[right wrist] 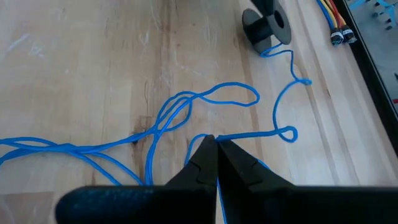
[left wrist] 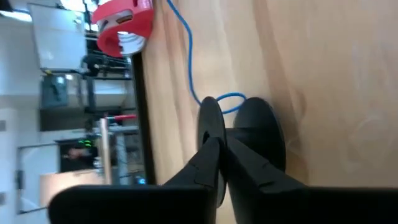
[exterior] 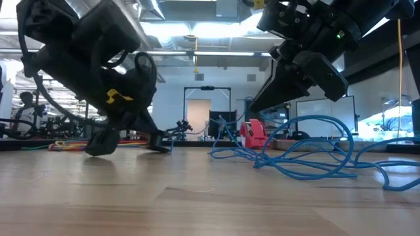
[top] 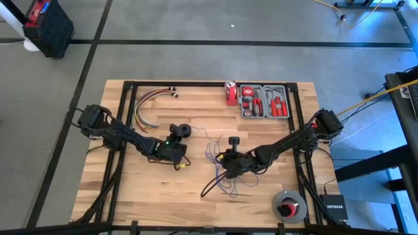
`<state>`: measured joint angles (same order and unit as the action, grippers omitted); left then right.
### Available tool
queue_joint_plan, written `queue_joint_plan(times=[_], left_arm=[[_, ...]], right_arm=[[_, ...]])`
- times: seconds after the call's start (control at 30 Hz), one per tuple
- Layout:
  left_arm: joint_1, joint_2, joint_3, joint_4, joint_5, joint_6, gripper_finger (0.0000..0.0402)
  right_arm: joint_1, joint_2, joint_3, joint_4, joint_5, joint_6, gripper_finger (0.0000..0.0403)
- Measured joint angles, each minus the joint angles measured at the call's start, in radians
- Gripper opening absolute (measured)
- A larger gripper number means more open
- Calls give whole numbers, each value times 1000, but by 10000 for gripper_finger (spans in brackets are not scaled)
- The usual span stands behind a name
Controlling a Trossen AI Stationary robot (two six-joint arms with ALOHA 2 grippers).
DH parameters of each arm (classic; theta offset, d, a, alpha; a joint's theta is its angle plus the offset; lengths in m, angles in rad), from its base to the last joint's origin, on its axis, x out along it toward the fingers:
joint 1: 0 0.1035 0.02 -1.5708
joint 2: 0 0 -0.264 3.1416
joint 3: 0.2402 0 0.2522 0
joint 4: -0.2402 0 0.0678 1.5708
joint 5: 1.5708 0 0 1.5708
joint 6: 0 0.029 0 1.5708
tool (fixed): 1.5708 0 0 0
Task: Coil cords
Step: Uncoil the blue wire from the black spool, then return to Home Position
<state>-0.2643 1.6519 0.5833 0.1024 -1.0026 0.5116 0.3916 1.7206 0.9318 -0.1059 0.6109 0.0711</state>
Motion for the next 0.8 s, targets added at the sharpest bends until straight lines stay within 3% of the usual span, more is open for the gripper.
queue_joint_plan(times=[0.13,0.27,0.43,0.57,0.8], left_arm=[[-19,-12,25,-28,17,-94,56],[-66,-14,88,-102,28,-186,112],[-119,-22,186,-329,30,-318,162],[-166,-27,253,-460,96,-455,175],[-217,-46,333,-485,327,-510,161]], right_arm=[[0,0,0,0,-1,1,14],[1,0,0,0,-5,2,49],[1,0,0,0,-7,2,94],[1,0,0,-2,-9,2,111],[1,-1,0,7,-23,25,111]])
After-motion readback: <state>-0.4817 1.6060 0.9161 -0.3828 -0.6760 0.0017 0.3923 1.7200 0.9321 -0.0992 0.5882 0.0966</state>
